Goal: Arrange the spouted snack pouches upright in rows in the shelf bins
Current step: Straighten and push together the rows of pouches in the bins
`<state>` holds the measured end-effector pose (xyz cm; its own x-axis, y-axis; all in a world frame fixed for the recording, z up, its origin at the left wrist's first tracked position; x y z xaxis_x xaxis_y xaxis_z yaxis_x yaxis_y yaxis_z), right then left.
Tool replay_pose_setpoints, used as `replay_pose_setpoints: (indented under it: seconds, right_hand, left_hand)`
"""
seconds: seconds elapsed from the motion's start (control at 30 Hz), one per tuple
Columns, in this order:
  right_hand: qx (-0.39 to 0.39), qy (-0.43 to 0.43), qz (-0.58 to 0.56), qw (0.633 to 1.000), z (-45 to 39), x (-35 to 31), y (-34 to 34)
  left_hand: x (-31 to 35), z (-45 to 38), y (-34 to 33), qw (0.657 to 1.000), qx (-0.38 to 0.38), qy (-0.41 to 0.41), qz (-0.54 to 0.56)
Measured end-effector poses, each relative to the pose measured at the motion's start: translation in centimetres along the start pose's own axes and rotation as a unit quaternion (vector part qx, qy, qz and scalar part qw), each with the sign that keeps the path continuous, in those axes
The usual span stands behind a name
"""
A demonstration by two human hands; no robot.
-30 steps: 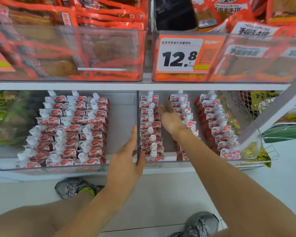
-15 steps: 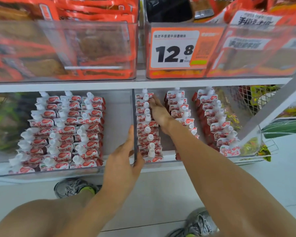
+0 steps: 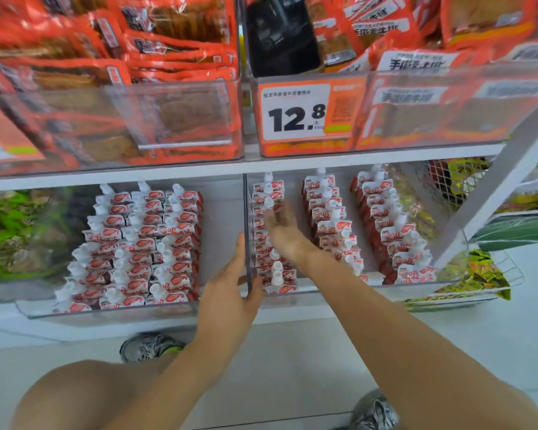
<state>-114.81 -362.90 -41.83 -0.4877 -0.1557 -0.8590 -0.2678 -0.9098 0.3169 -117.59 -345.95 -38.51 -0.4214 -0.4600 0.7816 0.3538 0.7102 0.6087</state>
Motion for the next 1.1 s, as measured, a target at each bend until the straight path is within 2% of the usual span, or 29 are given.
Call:
replay_pose_setpoints:
  seconds: [0.13,0.2,0.27,0.37,0.43,0.5,0.57,0.63,0.67,0.73,0.83,0.93,1.1]
  right_hand:
    - [-0.009,-0.055,-0.044,0.997,1.0,-0.7,1.6]
    - [-0.032,-0.080,-0.002,0.996,2.1,-0.2,1.2]
    - [-0.042,-0.072,0.022,0.996,3.6,-0.3,0.0]
    - [-0.083,-0.056,-0.085,0.991,5.9,-0.9,1.1]
    - [-0.094,-0.016,-0.091,0.991,8.1,-1.3,4.0]
    - [-0.007,0.081,-0.028,0.996,10.5,-0.8,7.3]
    - [0.124,0.198,0.042,0.971,13.6,0.5,10.1]
    - [0.242,0.247,0.162,0.924,15.7,3.1,11.9]
    - [0.274,0.251,0.216,0.903,16.2,4.5,12.4]
    - [0.274,0.258,0.300,0.876,16.4,6.8,12.4]
    - [0.243,0.228,0.389,0.859,15.2,9.5,11.7]
    - [0.263,0.233,0.422,0.836,14.3,10.3,11.4]
    - [0.282,0.259,0.406,0.830,13.6,10.7,11.7]
  left_hand:
    - [0.0,-0.1,0.3,1.000,-0.024,0.005,0.005]
    - [0.3,-0.1,0.4,1.000,-0.025,0.010,0.007]
    - [0.5,-0.1,0.2,1.000,-0.027,0.001,0.003]
    - [0.7,0.0,0.0,0.999,-0.040,0.003,0.000]
    - [0.9,0.1,0.4,1.000,-0.023,0.012,0.016]
    - [2.3,0.7,0.9,0.998,0.046,-0.035,-0.010]
    - [4.9,1.8,0.3,0.983,0.083,-0.155,-0.041]
    - [7.3,2.9,-2.0,0.964,0.048,-0.252,-0.071]
    - [8.1,3.2,-3.6,0.954,0.017,-0.283,-0.099]
    - [8.5,3.2,-6.6,0.941,-0.033,-0.294,-0.162]
    - [7.2,1.8,-8.9,0.939,-0.073,-0.246,-0.229]
    - [5.8,0.7,-9.3,0.928,-0.101,-0.220,-0.284]
    - [4.4,0.0,-9.8,0.950,-0.109,-0.200,-0.213]
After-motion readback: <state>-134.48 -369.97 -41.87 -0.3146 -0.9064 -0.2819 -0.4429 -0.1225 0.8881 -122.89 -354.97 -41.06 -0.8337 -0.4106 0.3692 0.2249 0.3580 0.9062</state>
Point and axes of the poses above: each hand's wrist, its own z-axis away from the middle knuckle, its own y-axis out of the back of the hand, x = y × z, the point moved 3 cm from there along -z, towards the middle knuckle, and after that the axes turned 5 degrees about z, right-handed, at the moved point
